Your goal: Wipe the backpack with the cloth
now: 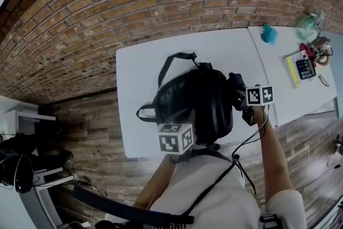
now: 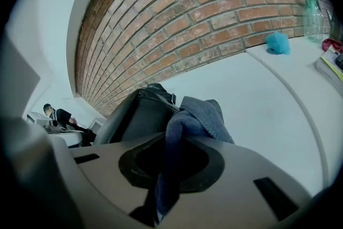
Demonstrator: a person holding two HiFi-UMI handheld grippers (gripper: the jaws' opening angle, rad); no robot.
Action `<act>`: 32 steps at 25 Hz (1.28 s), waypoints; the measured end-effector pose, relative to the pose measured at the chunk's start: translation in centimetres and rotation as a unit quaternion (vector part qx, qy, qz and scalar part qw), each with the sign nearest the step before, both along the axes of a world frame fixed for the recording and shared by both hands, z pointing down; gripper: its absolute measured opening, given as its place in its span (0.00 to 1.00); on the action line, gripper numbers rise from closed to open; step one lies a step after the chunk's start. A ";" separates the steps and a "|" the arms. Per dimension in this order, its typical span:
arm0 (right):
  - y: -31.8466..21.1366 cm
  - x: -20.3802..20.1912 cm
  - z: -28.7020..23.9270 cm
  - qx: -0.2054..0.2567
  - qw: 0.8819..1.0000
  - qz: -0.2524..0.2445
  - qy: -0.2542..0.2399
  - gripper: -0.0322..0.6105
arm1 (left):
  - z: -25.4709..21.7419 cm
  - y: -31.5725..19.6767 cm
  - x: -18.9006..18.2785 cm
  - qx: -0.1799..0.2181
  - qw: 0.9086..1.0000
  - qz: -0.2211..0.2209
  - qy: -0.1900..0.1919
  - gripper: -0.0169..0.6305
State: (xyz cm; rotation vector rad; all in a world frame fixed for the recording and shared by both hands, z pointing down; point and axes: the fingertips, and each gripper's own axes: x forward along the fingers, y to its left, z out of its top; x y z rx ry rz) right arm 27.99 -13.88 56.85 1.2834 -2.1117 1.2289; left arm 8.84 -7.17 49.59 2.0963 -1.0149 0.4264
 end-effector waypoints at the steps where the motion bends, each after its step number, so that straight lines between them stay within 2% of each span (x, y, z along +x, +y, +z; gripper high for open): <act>1: 0.5 0.0 0.1 -0.002 1.000 0.000 0.001 0.12 | 0.0 0.1 0.0 0.000 1.000 0.001 0.000 0.03; 32: 13.9 -0.9 0.7 -0.046 0.999 0.009 -0.021 0.12 | 0.0 1.7 0.2 0.000 1.000 0.017 0.000 0.03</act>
